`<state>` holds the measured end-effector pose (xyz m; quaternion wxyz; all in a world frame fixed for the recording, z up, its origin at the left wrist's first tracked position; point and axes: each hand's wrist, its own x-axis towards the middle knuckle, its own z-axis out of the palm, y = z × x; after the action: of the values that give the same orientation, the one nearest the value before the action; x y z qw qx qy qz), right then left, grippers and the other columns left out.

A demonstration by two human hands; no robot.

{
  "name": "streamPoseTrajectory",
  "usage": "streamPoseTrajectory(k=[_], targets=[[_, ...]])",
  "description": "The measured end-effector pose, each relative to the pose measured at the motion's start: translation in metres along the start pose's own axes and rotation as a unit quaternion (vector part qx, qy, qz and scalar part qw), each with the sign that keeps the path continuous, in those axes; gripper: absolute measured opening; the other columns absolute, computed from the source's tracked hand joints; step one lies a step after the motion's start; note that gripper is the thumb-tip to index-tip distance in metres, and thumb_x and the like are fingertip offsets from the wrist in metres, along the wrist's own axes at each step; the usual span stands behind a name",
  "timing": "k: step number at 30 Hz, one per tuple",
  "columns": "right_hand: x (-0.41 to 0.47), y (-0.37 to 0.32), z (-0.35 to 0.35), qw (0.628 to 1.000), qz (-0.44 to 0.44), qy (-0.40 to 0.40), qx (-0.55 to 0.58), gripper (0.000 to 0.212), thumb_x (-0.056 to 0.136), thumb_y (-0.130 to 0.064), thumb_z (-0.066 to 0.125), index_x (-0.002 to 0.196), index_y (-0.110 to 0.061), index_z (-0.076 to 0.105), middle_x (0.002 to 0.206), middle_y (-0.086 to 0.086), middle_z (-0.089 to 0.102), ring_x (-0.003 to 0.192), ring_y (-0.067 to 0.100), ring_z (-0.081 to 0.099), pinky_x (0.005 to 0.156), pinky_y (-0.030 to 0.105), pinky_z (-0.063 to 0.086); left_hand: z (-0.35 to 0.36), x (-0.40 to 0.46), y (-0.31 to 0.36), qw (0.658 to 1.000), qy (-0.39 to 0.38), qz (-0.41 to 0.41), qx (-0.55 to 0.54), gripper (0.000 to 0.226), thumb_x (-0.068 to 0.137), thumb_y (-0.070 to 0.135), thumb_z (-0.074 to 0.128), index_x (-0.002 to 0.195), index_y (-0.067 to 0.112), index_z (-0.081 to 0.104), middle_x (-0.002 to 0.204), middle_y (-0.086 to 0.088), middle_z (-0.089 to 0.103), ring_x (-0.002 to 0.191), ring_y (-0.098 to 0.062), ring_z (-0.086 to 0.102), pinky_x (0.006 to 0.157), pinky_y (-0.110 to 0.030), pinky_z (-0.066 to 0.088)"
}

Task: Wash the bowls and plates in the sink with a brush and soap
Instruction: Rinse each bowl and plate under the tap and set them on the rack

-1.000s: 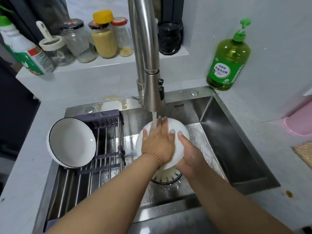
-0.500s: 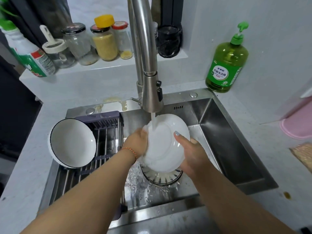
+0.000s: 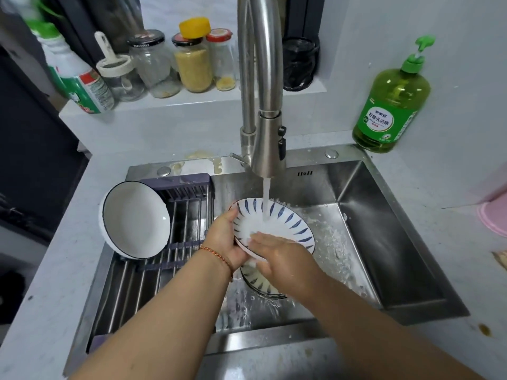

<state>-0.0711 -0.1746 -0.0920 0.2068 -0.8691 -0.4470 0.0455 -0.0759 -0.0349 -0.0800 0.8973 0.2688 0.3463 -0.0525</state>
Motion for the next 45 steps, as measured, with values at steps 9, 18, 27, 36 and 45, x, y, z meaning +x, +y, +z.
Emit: streamPoseTrajectory(k=[9,18,27,36,45], targets=[[0.046,-0.001,-0.019,0.976,0.045,-0.186,0.100,0.056,0.101,-0.030,0.019,0.152,-0.027,-0.004,0.157,-0.012,-0.017,0.141,-0.002,-0.019,0.118,0.032,-0.014,0.000,-0.013,-0.008,0.999,-0.017,0.032,-0.012,0.049,0.101,0.043,0.039,0.135,0.011,0.053,0.108,-0.014,0.072,0.100,-0.029,0.068,0.081,-0.044,0.053],[0.040,0.041,-0.024,0.967,0.135,-0.181,-0.114,0.068,0.098,-0.055,0.011,0.153,-0.018,-0.005,0.160,-0.001,-0.011,0.146,0.012,-0.013,0.118,0.043,-0.012,-0.008,-0.003,-0.011,0.987,-0.027,0.153,-0.048,0.040,0.104,0.035,0.034,0.136,0.021,0.052,0.129,-0.010,0.063,0.117,-0.030,0.061,0.094,-0.051,0.049],[-0.001,-0.033,-0.028,0.940,0.104,-0.205,0.251,0.052,0.103,-0.041,0.012,0.153,-0.025,0.009,0.159,-0.014,0.002,0.139,-0.010,-0.008,0.119,0.027,-0.009,-0.006,-0.011,-0.005,0.981,0.019,0.191,-0.022,0.026,0.104,0.029,0.038,0.115,0.033,0.062,0.111,-0.002,0.071,0.102,-0.023,0.067,0.085,-0.043,0.053],[0.051,-0.001,-0.006,0.980,0.096,-0.142,0.099,0.052,0.102,-0.044,0.013,0.151,-0.033,-0.005,0.158,-0.010,-0.015,0.143,0.003,-0.018,0.119,0.038,-0.010,-0.006,-0.018,-0.023,0.989,-0.015,0.147,-0.030,0.034,0.102,0.037,0.039,0.132,0.032,0.054,0.136,-0.004,0.058,0.126,-0.028,0.054,0.110,-0.053,0.035],[0.015,0.030,-0.018,0.977,0.142,-0.158,-0.030,0.062,0.099,-0.052,0.011,0.153,-0.023,0.001,0.161,-0.005,-0.003,0.146,0.006,-0.009,0.118,0.037,-0.012,-0.010,-0.027,-0.010,0.981,-0.003,0.196,-0.002,0.034,0.104,0.028,0.036,0.132,0.030,0.055,0.121,-0.001,0.068,0.106,-0.021,0.067,0.080,-0.041,0.057]])
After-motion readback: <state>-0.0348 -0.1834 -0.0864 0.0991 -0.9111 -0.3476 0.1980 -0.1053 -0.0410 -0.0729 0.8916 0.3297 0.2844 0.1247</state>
